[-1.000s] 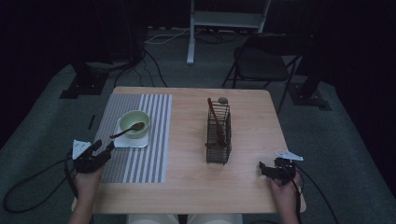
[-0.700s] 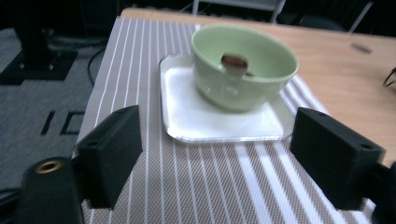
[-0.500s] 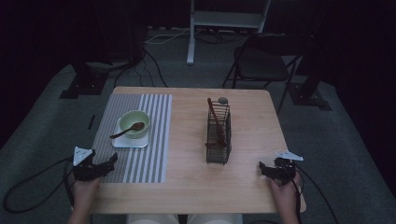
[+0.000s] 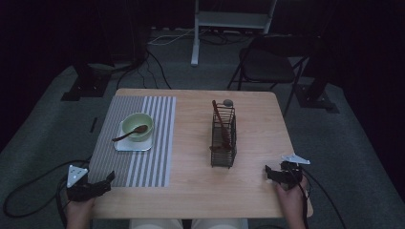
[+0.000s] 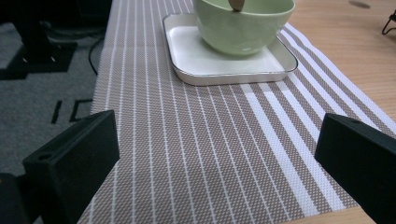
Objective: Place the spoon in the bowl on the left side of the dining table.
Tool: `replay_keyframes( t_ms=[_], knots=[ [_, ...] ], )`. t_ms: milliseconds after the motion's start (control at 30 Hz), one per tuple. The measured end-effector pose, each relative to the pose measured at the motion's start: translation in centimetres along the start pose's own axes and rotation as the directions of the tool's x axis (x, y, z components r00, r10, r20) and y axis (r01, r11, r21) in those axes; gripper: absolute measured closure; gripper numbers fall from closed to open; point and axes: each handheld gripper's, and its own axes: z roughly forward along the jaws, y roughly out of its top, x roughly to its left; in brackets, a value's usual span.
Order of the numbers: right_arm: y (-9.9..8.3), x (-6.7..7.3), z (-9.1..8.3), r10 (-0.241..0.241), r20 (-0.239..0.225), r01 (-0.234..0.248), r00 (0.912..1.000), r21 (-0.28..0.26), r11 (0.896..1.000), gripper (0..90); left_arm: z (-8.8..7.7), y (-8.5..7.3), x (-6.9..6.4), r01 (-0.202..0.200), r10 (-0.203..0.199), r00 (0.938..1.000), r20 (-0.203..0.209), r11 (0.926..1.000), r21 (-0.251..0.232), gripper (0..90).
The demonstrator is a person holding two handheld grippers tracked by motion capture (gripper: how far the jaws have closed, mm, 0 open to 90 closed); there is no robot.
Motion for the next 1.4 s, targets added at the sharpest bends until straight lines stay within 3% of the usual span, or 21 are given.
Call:
replay_keyframes(
  t_ms=[133, 367, 500, 600, 700, 800, 933, 1000, 1133, 1233, 1267, 1400],
  knots=[
    [0.0, 0.0, 0.0, 0.0, 0.0, 0.0, 1.0, 0.0, 1.0, 13.2, -0.6, -0.9, 0.2, 0.015, -0.015, 0.9999, 0.0, 0.9994, -0.031, 0.0],
    [0.0, 0.0, 0.0, 0.0, 0.0, 0.0, 1.0, 0.0, 1.0, 13.2, -1.5, -2.1, 0.4, 0.009, -0.009, 0.9981, -0.061, 0.9999, -0.006, 0.0],
    [0.0, 0.0, 0.0, 0.0, 0.0, 0.0, 1.0, 0.0, 1.0, 13.2, -1.8, -2.6, 0.8, -0.009, 0.014, 0.9941, -0.107, 0.9986, 0.053, 0.0],
    [0.0, 0.0, 0.0, 0.0, 0.0, 0.0, 1.0, -0.001, 1.0, 13.2, -2.2, -3.1, 1.4, 0.017, -0.012, 0.9951, -0.099, 0.9987, 0.049, 0.0],
    [0.0, 0.0, 0.0, 0.0, -0.001, 0.0, 1.0, -0.001, 1.0, 13.3, -2.6, -3.4, 1.6, 0.017, -0.012, 0.9938, -0.111, 0.9989, 0.043, 0.0],
    [0.0, 0.0, 0.0, 0.0, -0.001, 0.0, 1.0, -0.002, 1.0, 13.3, -2.9, -3.8, 1.8, 0.002, 0.0, 0.9884, -0.152, 0.9999, 0.014, 0.0],
    [0.0, 0.0, 0.0, 0.0, -0.001, 0.0, 1.0, -0.002, 1.0, 13.2, -3.0, -4.1, 1.9, -0.012, 0.02, 0.9785, -0.205, 0.9991, 0.04, 0.0],
    [0.0, 0.0, 0.0, 0.0, -0.001, 0.0, 1.0, -0.002, 1.0, 13.3, -3.3, -4.2, 2.1, 0.02, -0.011, 0.9777, -0.21, 0.999, 0.04, 0.0],
    [-0.1, 0.0, 0.0, 0.0, -0.001, 0.0, 1.0, -0.001, 1.0, 13.2, -4.0, -4.6, 2.6, 0.085, -0.073, 0.9702, -0.231, 0.9954, 0.043, 0.0],
    [-0.1, 0.0, -0.1, -0.001, -0.001, 0.001, 1.0, -0.002, 1.0, 13.3, -4.6, -4.9, 3.1, 0.174, -0.173, 0.9725, -0.156, 0.9848, -0.009, 0.0],
    [-0.1, 0.0, -0.1, -0.001, -0.002, 0.001, 1.0, -0.002, 1.0, 13.2, -4.6, -5.0, 3.2, 0.209, -0.21, 0.9696, -0.126, 0.9776, -0.019, 0.0],
    [-0.1, 0.0, -0.1, -0.002, -0.002, 0.002, 1.0, -0.002, 1.0, 13.2, -4.2, -5.3, 3.5, 0.254, -0.253, 0.9641, -0.08, 0.9673, -0.007, 0.0]
  ],
)
